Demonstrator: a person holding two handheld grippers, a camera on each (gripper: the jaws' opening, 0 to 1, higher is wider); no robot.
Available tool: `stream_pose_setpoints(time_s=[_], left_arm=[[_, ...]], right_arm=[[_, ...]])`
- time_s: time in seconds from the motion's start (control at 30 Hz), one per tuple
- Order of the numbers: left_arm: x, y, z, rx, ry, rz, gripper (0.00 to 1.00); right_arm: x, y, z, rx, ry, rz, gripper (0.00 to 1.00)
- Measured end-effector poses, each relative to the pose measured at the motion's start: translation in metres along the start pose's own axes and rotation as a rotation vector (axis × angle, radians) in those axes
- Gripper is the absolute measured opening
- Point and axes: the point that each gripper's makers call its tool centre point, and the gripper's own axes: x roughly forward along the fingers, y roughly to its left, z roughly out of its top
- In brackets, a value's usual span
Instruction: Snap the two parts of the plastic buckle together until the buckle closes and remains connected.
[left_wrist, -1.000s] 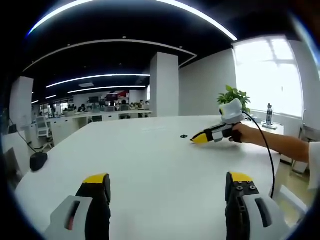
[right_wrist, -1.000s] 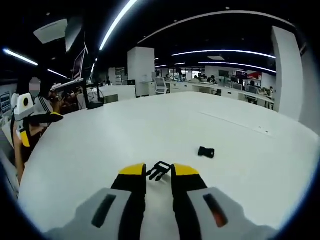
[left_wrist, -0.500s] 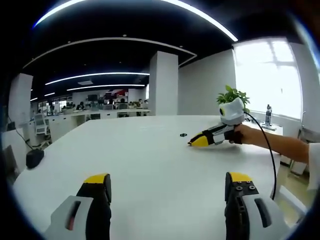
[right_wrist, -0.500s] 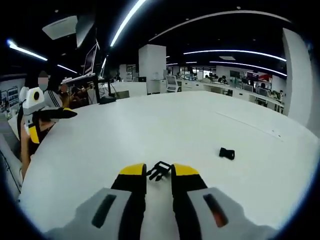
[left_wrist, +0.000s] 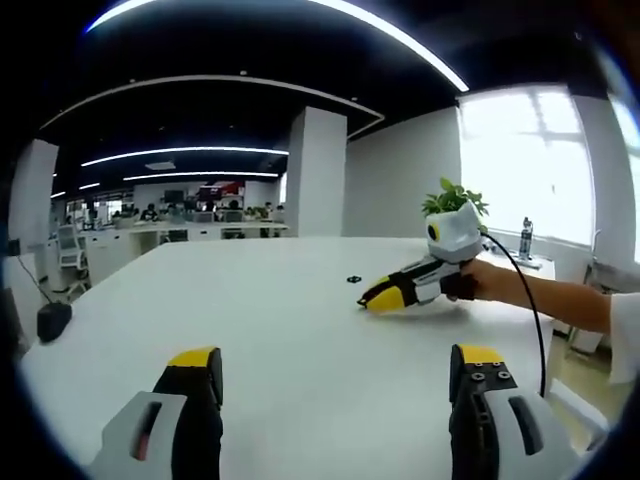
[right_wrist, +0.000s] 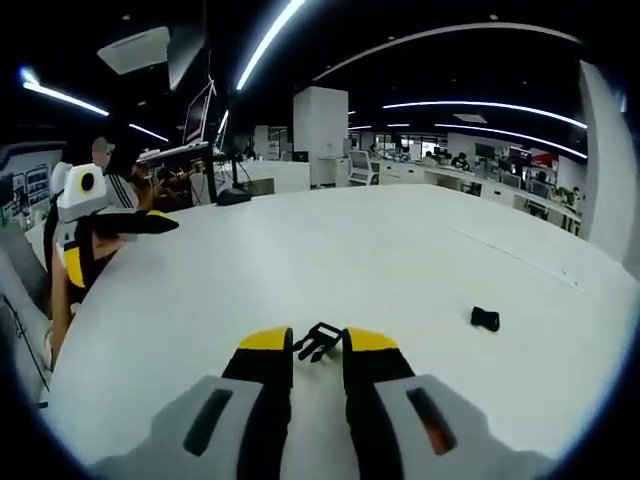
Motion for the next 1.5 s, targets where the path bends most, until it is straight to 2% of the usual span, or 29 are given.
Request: stream_pose_setpoints(time_s=[0.23, 0.43, 0.83, 1.1, 1.27, 1.5], left_arm=[[0.007, 0.004, 0.009, -0.003, -0.008, 0.006, 0.96], [0.018, -0.003, 0.018, -0.005, -0.023, -0.020, 0.94], [0.040, 0.002, 0.032, 0.019, -0.014, -0.017, 0.94], [0.046, 0.002, 0.037, 0.027, -0.005, -0.019, 0.94], [0.057, 0.008, 0.038, 0.036, 0.000, 0.003, 0.94], [0.070, 0.013, 0.044, 0.049, 0.005, 0.001, 0.94]], right_arm=[[0.003, 0.011, 0.002, -0.012, 0.000, 0.027, 0.19], [0.003, 0.017, 0.001, -0.014, -0.001, 0.043, 0.19], [0.004, 0.025, -0.007, -0.012, 0.001, 0.071, 0.19], [0.005, 0.029, -0.006, -0.004, -0.007, 0.088, 0.19], [0.005, 0.032, -0.007, -0.007, -0.008, 0.103, 0.19], [0.006, 0.033, -0.006, -0.010, -0.019, 0.107, 0.19]])
